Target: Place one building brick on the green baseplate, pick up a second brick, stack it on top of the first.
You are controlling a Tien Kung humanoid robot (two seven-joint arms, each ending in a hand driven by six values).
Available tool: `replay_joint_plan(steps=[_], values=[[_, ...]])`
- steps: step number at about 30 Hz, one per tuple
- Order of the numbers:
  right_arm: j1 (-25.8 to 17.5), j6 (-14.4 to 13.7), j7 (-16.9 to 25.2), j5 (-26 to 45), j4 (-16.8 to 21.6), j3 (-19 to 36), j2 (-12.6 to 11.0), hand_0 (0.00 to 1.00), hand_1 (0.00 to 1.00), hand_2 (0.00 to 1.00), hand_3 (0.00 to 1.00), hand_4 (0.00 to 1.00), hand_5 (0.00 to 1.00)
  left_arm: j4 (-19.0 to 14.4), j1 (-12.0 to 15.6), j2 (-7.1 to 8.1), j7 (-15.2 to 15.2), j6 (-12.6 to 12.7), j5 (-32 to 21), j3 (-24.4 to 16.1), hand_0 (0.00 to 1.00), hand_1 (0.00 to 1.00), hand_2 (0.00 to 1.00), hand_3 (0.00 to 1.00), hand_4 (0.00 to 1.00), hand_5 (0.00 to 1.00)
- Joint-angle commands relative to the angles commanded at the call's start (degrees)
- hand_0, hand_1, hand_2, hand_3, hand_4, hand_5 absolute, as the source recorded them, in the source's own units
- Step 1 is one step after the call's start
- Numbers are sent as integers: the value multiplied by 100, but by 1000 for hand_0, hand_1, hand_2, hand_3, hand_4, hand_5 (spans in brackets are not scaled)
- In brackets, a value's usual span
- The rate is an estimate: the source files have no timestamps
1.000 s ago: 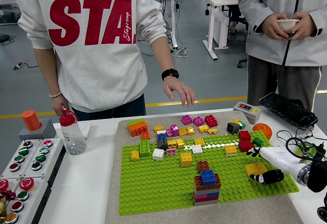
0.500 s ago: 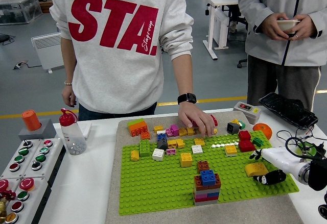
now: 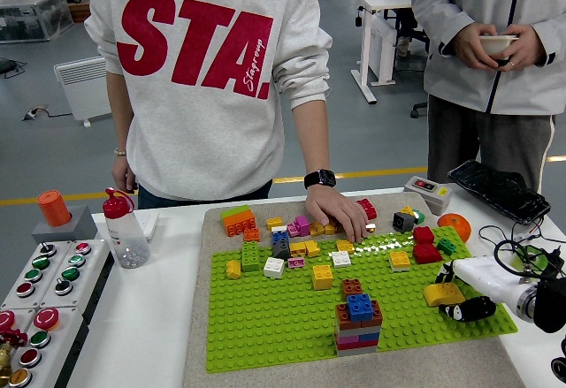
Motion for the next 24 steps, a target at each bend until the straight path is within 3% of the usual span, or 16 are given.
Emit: replay_joint_plan(steps=[19,20,24], values=[[-43,-337,126,-40,-2,-14,-6,684,673,682,581,635,345,0,-22,14,-1,-10,4,7,663,685,695,577,291,998],[-44,-347,131,-42,2,-11,-9,668,663,664,515,610,324,0,-23,14,-2,-11,3,7,663,685,693,577,293,998],[-47,-426,188,-54,13,-3,-18,668,663,664,515,610,324,0,-36,17,-2,-14,13,4,663,685,693,577,293,998]])
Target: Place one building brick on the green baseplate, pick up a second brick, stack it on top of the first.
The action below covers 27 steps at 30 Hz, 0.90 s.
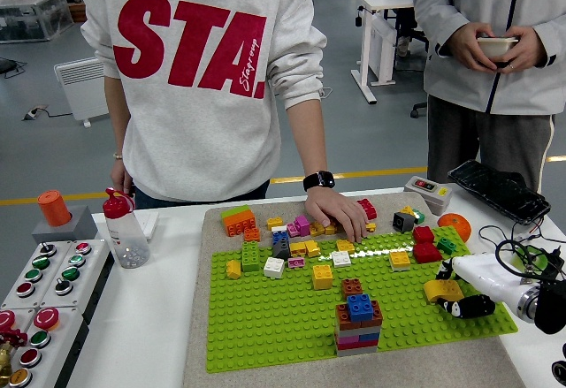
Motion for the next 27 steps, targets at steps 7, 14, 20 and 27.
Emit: replay_joint_plan(steps=[7,14,20,27], values=[[-29,-105,52,-57,43,71,-28,664,658,661,502,594,316,0,-5,1,0,-4,2,6,663,685,693,576,294,998],[-69,-144,54,-116,182,219,-87,659,655,659,499,566,288,0,-4,7,1,-9,17,-1,663,685,693,577,296,998],[-146,-179,33,-148,396,473,-159,659,655,657,500,557,277,0,-9,12,-2,-7,19,-7,664,684,693,577,296,998],[-245,-175,-64,-177,926,904,-287,657,655,654,500,551,271,0,-26,18,-8,-9,22,-13,664,684,693,577,296,998]])
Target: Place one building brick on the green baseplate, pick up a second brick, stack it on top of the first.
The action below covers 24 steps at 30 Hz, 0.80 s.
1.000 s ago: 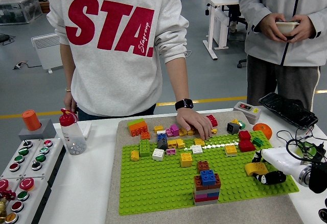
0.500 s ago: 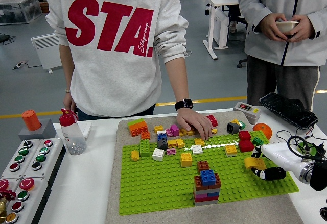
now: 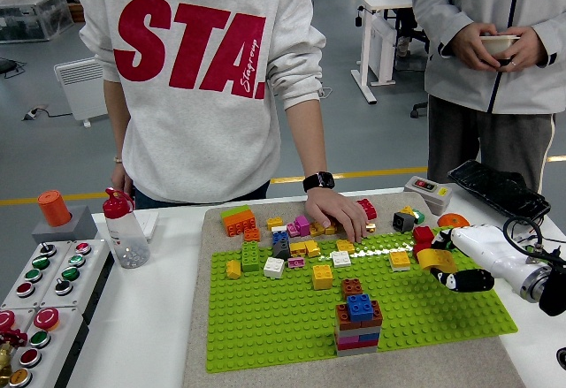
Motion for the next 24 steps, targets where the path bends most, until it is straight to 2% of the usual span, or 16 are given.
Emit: replay_joint_plan(steps=[7,16,24], values=[[-51,154,-262,-28,670,343,-112,654,654,652,500,542,263,0,-15,5,-5,-1,0,-1,664,683,693,576,296,998],[-50,885,-1111,-136,1870,487,-280,662,651,649,495,538,260,0,12,1,-7,9,21,-39,664,683,693,577,296,998],[-145,1144,-1467,-229,2811,439,-365,666,656,656,495,535,265,0,52,3,0,12,41,-55,664,684,692,577,296,998]])
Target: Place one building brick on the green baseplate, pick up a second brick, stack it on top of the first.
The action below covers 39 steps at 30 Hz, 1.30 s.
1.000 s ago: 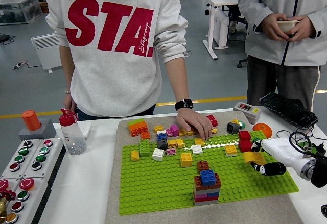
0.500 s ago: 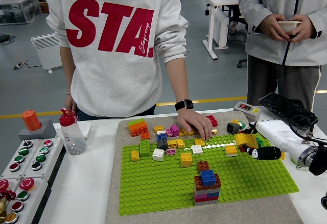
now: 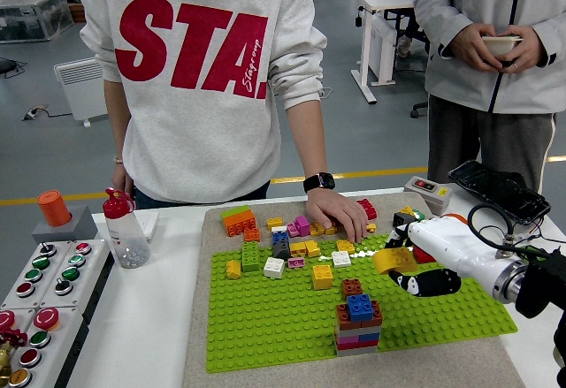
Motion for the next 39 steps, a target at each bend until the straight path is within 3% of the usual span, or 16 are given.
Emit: replay_joint_plan(steps=[3,12,39], values=[[-43,34,-85,-18,283,24,-32,666,656,656,495,535,265,0,19,0,8,-1,24,-13,664,684,692,577,296,998],[-91,178,-212,196,283,-27,-102,666,657,656,494,531,268,0,59,12,27,0,93,-55,664,683,691,575,296,998],[233,175,-190,328,283,-392,242,660,659,661,493,536,289,0,7,53,7,21,52,-64,665,684,690,574,296,998]])
